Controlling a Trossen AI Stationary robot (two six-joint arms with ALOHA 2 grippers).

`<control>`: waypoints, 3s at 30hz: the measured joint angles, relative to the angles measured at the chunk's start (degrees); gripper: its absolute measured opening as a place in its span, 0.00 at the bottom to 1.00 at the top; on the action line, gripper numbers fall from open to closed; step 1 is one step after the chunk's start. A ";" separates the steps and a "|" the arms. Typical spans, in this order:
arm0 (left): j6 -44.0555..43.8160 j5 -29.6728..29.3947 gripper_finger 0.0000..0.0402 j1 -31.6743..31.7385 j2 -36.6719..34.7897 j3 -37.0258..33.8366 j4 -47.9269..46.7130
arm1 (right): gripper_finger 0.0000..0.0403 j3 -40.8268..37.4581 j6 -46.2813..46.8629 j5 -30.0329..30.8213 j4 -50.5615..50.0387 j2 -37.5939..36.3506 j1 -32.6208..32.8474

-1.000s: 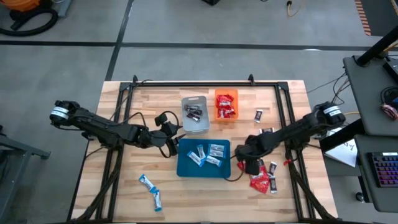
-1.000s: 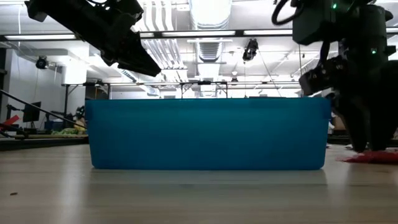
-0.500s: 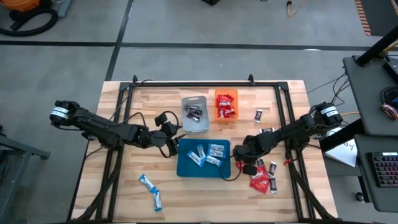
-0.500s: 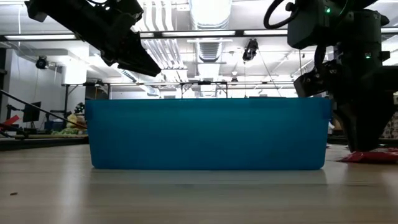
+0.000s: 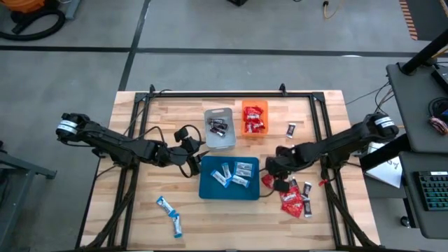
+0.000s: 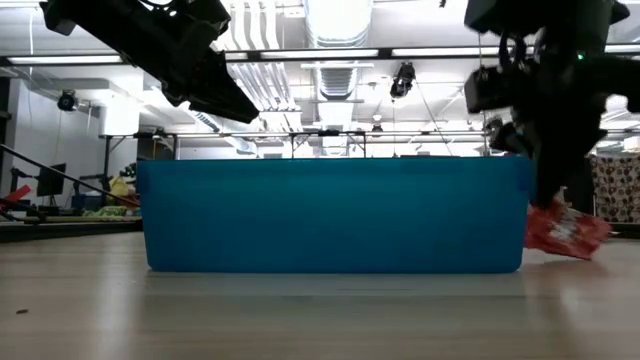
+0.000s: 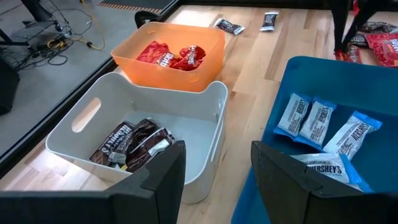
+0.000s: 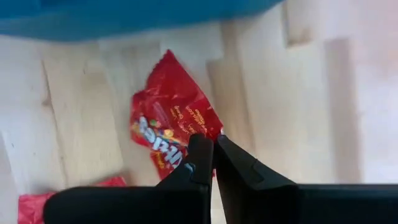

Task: Sort candy
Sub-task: Put the red chocolate into the orange bin

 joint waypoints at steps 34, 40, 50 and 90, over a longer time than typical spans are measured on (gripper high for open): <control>-1.08 0.13 0.41 0.00 0.00 0.00 -0.01 | 0.34 -3.09 -0.18 10.77 4.60 -7.94 0.00; -1.08 0.15 0.41 0.00 0.00 -0.13 -0.05 | 0.57 -8.19 0.02 12.20 10.80 -3.28 0.00; -1.08 0.15 0.41 0.00 0.00 -0.35 0.02 | 0.66 -11.21 1.67 12.79 18.04 5.12 -2.72; -5.61 5.22 0.41 -2.02 -0.13 14.83 -31.37 | 0.04 -2.32 -11.04 23.26 26.25 -7.64 -25.64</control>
